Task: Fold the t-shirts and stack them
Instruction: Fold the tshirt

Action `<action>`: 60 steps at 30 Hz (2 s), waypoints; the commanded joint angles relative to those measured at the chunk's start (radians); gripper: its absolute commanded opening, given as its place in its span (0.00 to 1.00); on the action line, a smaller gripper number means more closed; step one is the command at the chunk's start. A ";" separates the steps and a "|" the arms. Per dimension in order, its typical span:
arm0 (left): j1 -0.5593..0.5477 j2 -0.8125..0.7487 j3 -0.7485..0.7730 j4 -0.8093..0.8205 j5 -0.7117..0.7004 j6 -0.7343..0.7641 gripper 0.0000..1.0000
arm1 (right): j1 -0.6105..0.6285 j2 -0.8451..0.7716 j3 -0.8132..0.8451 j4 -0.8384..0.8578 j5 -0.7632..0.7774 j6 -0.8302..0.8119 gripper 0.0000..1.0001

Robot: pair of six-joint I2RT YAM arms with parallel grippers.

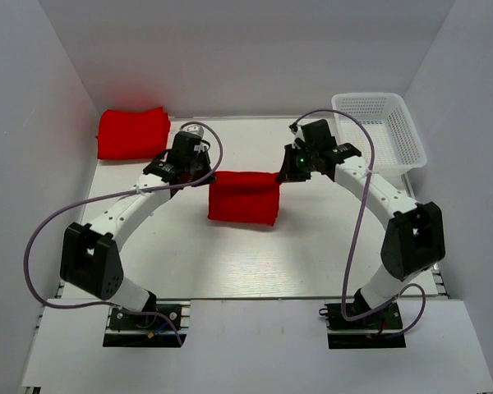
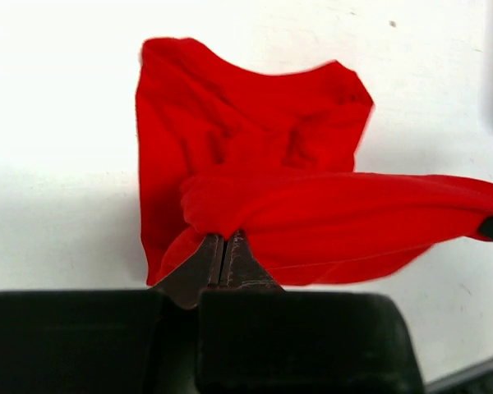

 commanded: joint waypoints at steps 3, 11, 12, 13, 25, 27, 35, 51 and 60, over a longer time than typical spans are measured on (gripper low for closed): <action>0.024 0.086 0.100 0.008 -0.128 0.008 0.00 | -0.037 0.093 0.102 0.013 0.021 -0.026 0.00; 0.053 0.230 0.186 0.049 -0.116 0.017 0.00 | -0.074 0.219 0.190 0.042 -0.016 -0.026 0.00; 0.053 0.247 0.207 0.049 -0.116 0.017 0.00 | -0.082 0.234 0.201 0.051 -0.017 -0.026 0.00; 0.053 0.264 0.218 0.049 -0.107 0.017 0.00 | -0.085 0.254 0.211 0.058 -0.019 -0.018 0.00; 0.081 0.479 0.344 0.083 -0.081 0.008 0.09 | -0.103 0.402 0.268 0.121 -0.033 0.016 0.00; 0.091 0.516 0.394 0.092 -0.080 0.020 1.00 | -0.108 0.449 0.303 0.119 -0.030 0.025 0.39; 0.101 0.516 0.547 0.011 -0.070 0.087 1.00 | -0.112 0.419 0.415 0.117 -0.040 0.011 0.90; 0.090 0.324 0.217 0.071 0.162 0.161 1.00 | -0.088 0.118 0.063 0.186 -0.189 -0.050 0.90; 0.099 0.339 0.177 0.077 0.162 0.170 1.00 | -0.066 0.124 0.020 0.223 -0.255 -0.035 0.90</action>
